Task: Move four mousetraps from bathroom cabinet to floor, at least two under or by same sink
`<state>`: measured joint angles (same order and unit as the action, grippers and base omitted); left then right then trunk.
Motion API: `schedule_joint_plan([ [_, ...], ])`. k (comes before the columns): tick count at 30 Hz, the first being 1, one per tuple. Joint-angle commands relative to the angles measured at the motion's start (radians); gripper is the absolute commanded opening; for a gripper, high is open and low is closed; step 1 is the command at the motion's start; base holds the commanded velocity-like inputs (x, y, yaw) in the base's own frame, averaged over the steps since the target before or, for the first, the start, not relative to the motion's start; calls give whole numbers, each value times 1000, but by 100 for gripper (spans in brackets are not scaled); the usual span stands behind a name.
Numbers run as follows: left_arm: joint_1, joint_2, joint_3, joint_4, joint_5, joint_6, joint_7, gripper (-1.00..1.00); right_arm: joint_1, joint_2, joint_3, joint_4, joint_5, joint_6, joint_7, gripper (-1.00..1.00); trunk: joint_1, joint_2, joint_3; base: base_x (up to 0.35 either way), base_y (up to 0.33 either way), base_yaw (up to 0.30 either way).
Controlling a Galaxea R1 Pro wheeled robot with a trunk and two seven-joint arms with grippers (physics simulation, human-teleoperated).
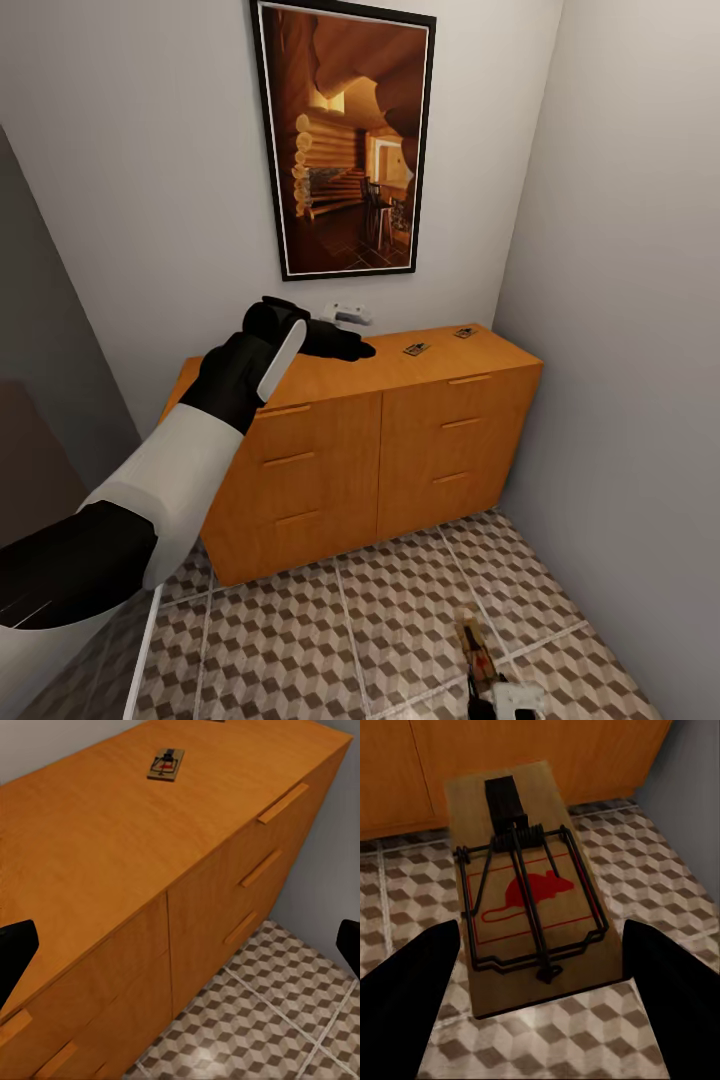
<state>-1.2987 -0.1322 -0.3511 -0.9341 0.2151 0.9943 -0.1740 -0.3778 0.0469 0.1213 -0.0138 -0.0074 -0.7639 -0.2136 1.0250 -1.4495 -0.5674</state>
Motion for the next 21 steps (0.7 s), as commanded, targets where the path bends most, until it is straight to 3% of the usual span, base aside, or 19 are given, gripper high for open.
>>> schedule_joint_plan([
  [1, -1, 0, 0, 1, 0, 3, -2, 100, 10, 2, 9, 1, 0, -16, -8, -100, 0, -1, -1, 0, 0, 0],
  [9, 10, 2, 0, 9, 0, 1, -3, 100, 160, 68, 8, 1, -1, -200, -14, -100, 0, -1, -1, 0, 0, 0],
  [17, 19, 2, 0, 9, 0, 0, -4, 100, 174, 62, 7, -6, 0, -216, -11, -100, 0, -1, -1, 17, 0, 0],
  [21, 19, 2, 0, 9, 0, 0, -4, 100, 175, 55, 7, -7, 2, -219, -9, -100, 0, -1, -1, 220, 0, 0],
])
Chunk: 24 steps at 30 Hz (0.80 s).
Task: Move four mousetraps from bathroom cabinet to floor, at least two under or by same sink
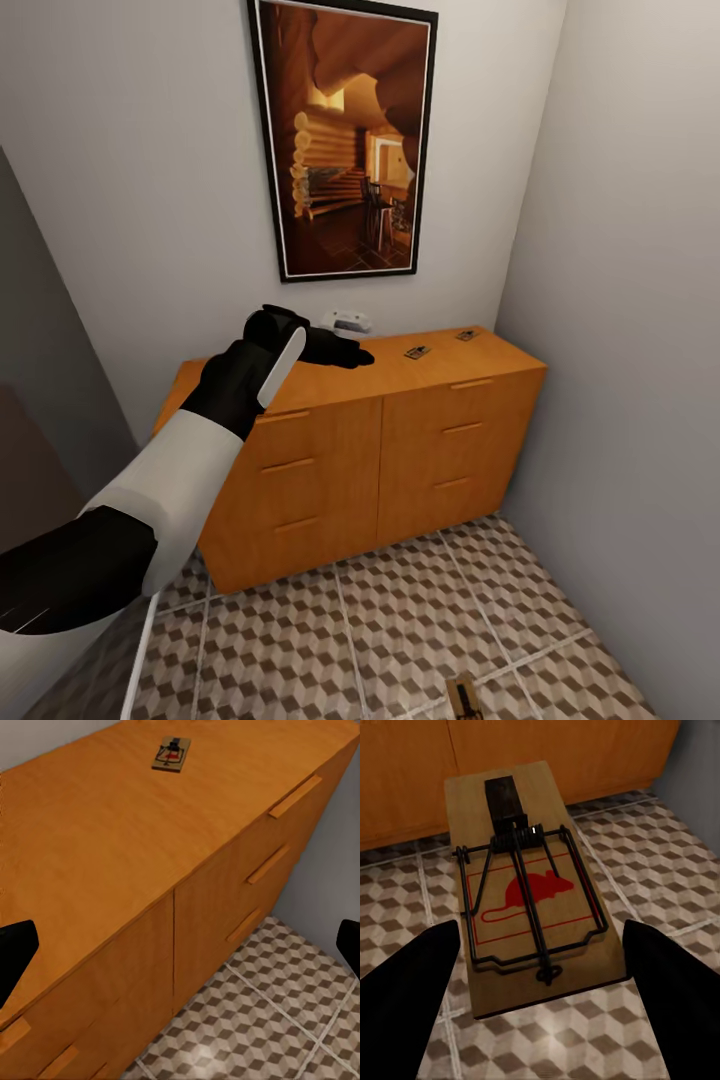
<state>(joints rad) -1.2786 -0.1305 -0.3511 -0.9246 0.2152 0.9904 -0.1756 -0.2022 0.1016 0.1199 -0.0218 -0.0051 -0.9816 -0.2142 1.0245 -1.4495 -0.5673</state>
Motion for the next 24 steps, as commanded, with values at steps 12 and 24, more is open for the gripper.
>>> schedule_joint_plan([
  [12, -1, 0, -3, 0, -1, 4, -2, 100, 0, -2, 9, 0, -2, -6, -11, -100, 0, 0, -1, 319, 0, 0],
  [24, 0, -1, -23, 22, -2, 2, -2, 100, 0, -2, 7, 2, -10, -6, -13, -100, 0, 0, 2, 193, 0, -44],
])
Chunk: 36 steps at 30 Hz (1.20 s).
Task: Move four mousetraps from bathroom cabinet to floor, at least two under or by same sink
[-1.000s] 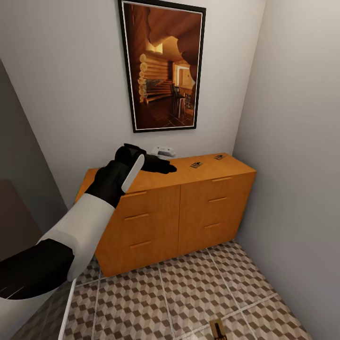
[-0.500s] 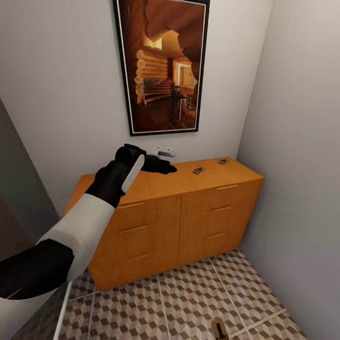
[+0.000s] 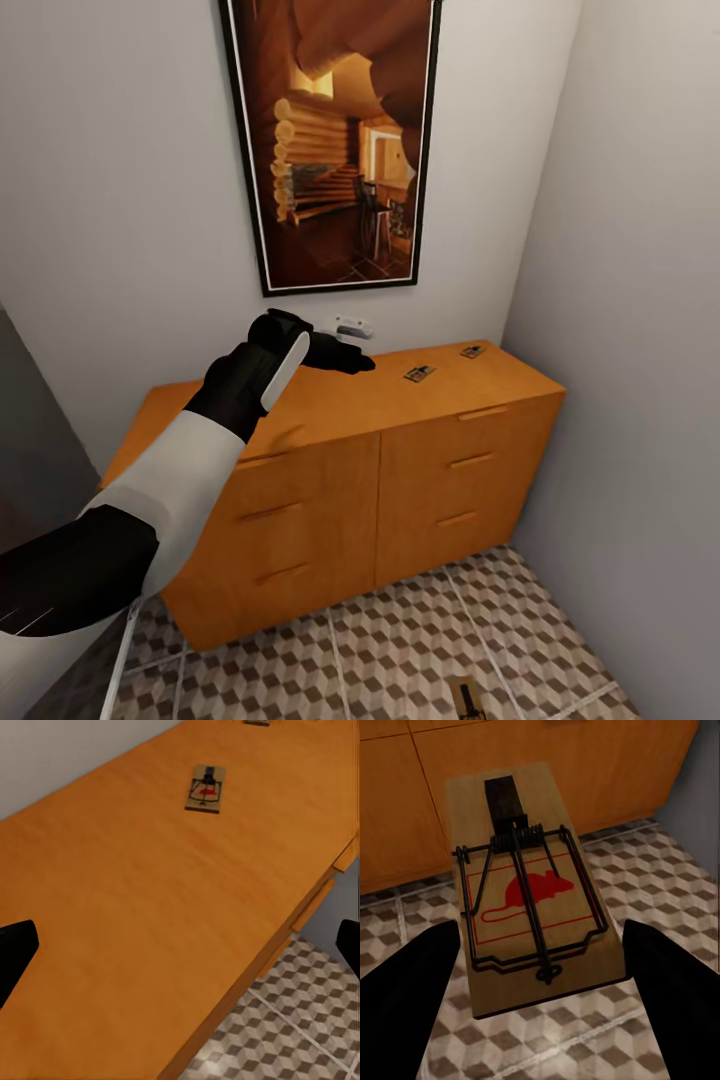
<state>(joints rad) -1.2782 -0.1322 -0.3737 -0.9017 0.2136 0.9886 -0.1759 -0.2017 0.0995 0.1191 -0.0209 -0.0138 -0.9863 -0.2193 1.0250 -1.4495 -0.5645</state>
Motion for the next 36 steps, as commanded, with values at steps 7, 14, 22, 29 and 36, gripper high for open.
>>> schedule_joint_plan([
  [7, -1, 0, -1, -2, 0, 4, -2, 100, -1, 0, 8, 1, -2, -2, -8, -100, 0, -1, 7, 10, 0, -205],
  [14, -1, 0, -1, -1, 0, 4, -2, 100, -1, 0, 8, 1, -2, -2, -8, -100, 0, -1, 15, 1, 0, -218],
  [22, 0, 0, -1, 1, 0, 4, -2, 100, -1, 2, 8, 1, -2, -2, -8, -100, 0, -1, 25, 0, 0, -219],
  [29, 0, 0, -1, 22, 0, 3, -2, 100, -1, 3, 8, 1, 0, 0, -8, -100, 0, -1, 29, 107, 0, -111],
  [36, 0, -1, -1, 32, 0, 2, -2, 100, -1, 2, 8, 1, 0, 1, -8, -100, 0, -1, 29, 250, 0, -10],
])
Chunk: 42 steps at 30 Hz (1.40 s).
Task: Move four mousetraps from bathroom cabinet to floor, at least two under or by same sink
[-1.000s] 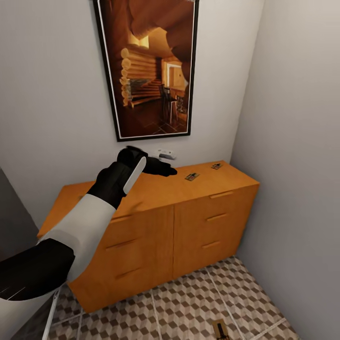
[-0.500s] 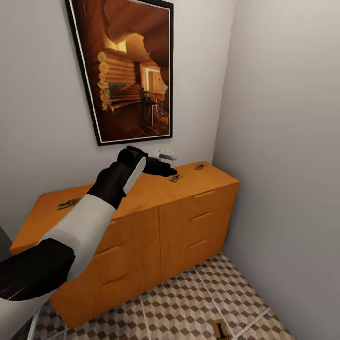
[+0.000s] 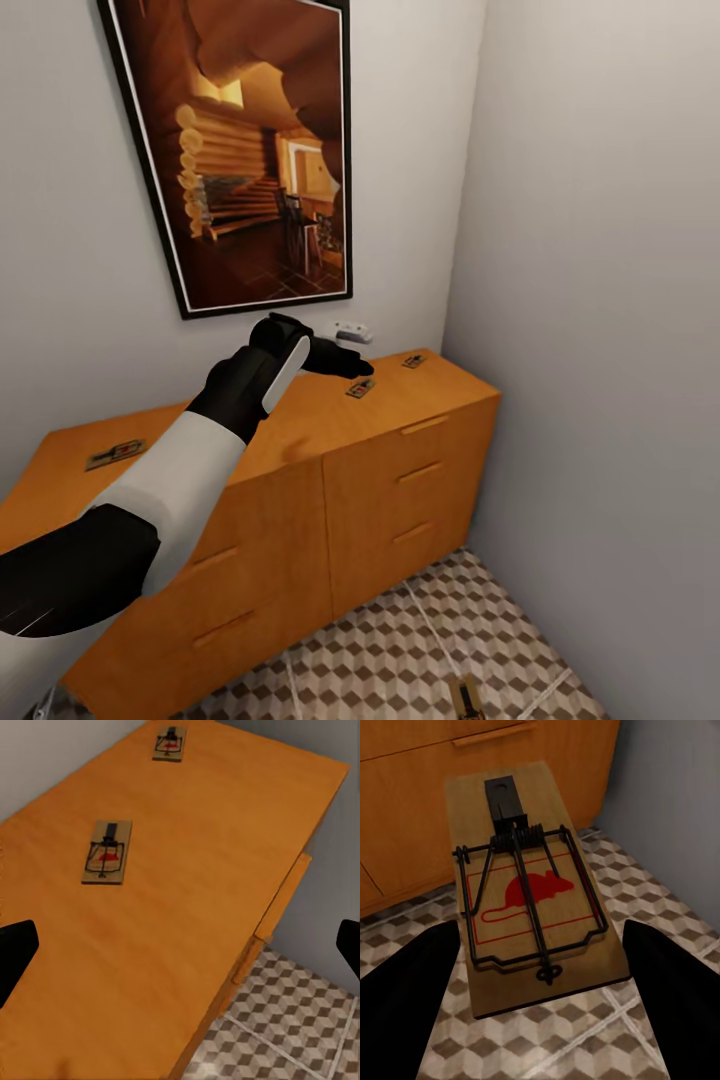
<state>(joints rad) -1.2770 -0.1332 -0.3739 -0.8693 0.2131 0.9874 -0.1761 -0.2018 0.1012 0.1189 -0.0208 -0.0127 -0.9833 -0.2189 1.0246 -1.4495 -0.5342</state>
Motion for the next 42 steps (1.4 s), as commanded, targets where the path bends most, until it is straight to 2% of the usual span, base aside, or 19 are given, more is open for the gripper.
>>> schedule_joint_plan([
  [1, -1, 1, 0, 1, 0, 4, -2, 100, -1, 1, 8, 1, -1, -2, -8, -100, 0, -1, -1, 223, 0, -2],
  [10, -1, 2, 0, 21, 0, 3, -2, 100, -1, 7, 8, 1, 0, -2, -9, -100, 0, -1, -1, 140, 0, -1],
  [26, 13, 2, -1, 24, 0, 2, -2, 100, -1, 6, 9, 1, 0, -1, -8, -100, 0, -1, -1, 9, 0, 0],
  [42, 19, 2, 0, 34, -3, 2, -2, 100, -1, 8, 10, 1, 0, 0, -8, -100, 0, -1, -19, 35, 0, 0],
])
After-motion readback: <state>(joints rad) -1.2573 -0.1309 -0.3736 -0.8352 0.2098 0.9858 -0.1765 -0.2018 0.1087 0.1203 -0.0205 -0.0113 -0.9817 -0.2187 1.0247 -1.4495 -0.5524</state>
